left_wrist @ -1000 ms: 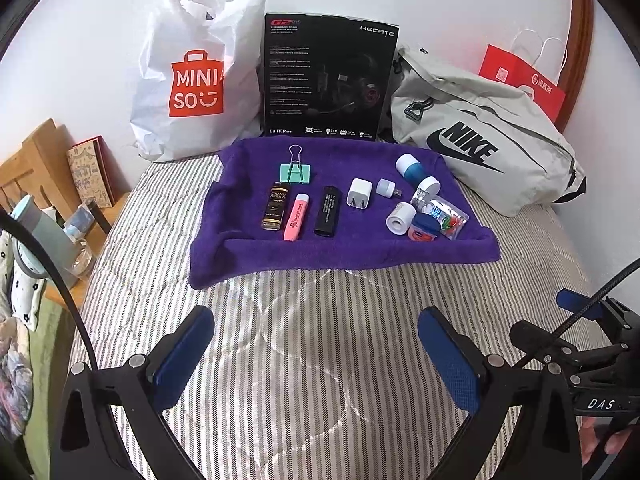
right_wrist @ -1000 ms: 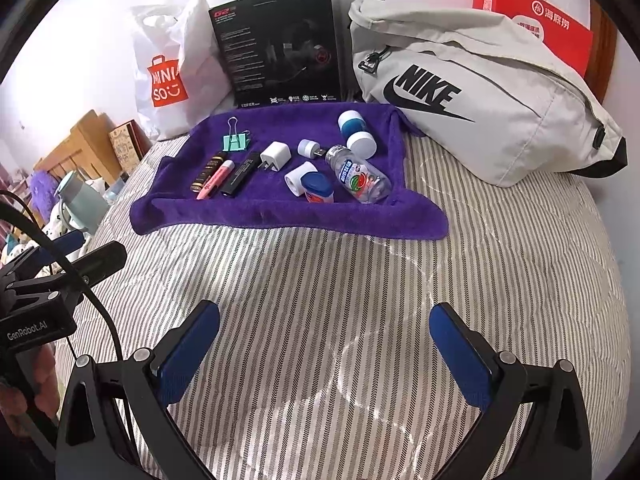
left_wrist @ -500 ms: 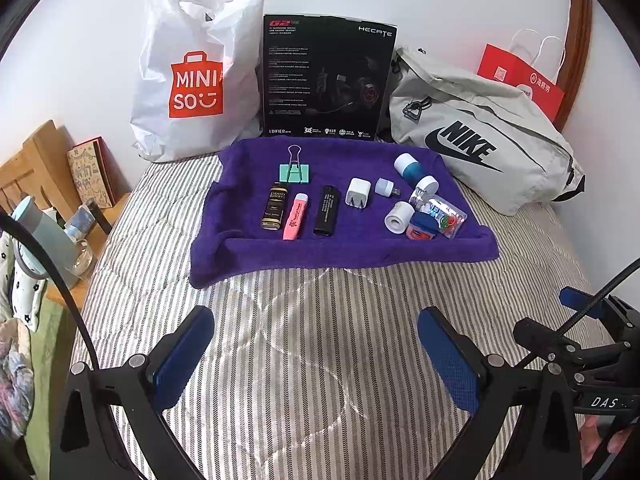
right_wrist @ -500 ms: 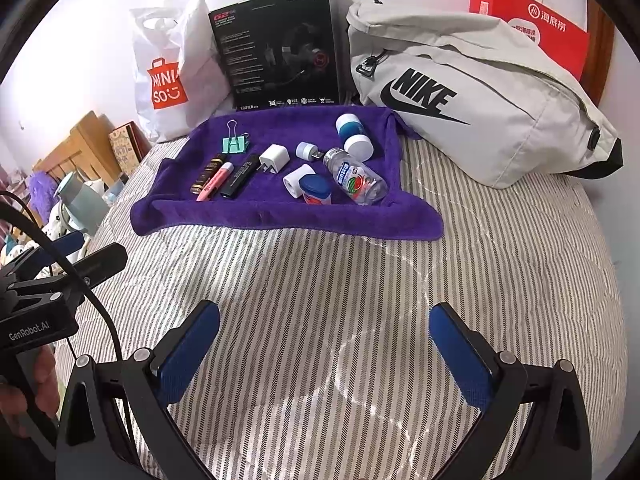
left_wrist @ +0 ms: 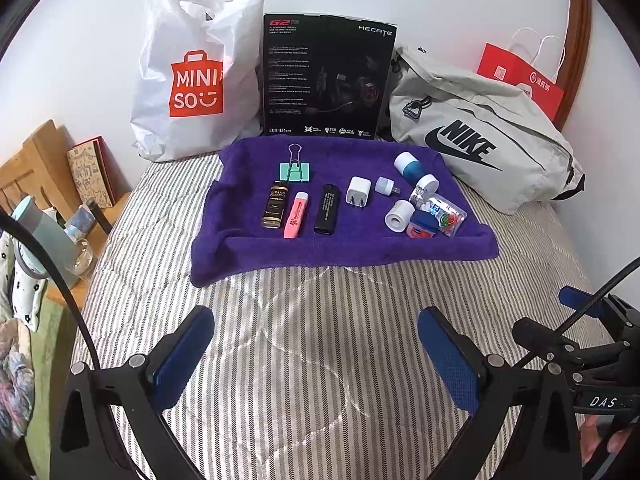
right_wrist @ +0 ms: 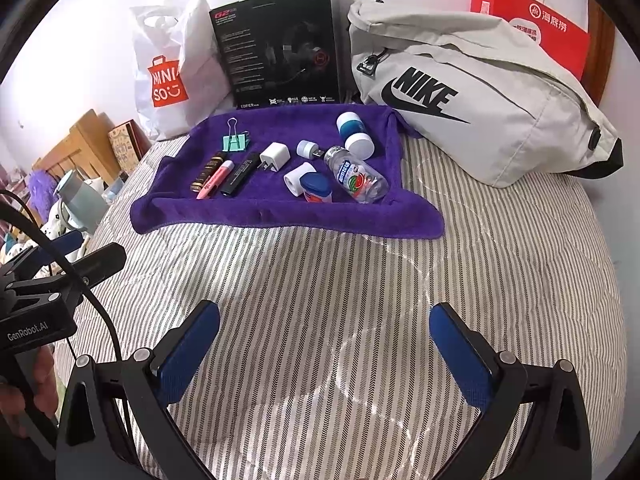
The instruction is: Organize rigid objects
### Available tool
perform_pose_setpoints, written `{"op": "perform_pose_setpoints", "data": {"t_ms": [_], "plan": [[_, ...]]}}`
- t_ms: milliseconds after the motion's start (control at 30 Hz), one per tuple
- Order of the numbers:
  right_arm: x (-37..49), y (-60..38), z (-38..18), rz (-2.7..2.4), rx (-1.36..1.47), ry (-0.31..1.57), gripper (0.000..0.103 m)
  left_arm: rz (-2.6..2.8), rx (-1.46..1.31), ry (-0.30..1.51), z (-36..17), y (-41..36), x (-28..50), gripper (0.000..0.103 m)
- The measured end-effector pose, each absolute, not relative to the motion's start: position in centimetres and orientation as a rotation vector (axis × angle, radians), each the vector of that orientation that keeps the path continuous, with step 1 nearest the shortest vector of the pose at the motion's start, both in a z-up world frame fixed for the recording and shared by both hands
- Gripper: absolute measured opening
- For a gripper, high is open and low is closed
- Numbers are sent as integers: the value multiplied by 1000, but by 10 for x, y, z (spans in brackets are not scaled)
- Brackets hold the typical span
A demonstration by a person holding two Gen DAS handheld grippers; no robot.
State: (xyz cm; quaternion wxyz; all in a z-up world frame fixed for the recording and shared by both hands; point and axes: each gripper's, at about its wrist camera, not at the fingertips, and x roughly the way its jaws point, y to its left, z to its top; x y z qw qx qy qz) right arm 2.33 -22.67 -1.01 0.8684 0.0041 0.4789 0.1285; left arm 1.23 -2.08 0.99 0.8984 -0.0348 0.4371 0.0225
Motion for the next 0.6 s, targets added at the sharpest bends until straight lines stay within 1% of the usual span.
{"op": "perform_pose_setpoints", "data": {"t_ms": [600], "plan": [[22,-228,-8,279,14,993,103,37,-71,908,9,-20,12,103]]}}
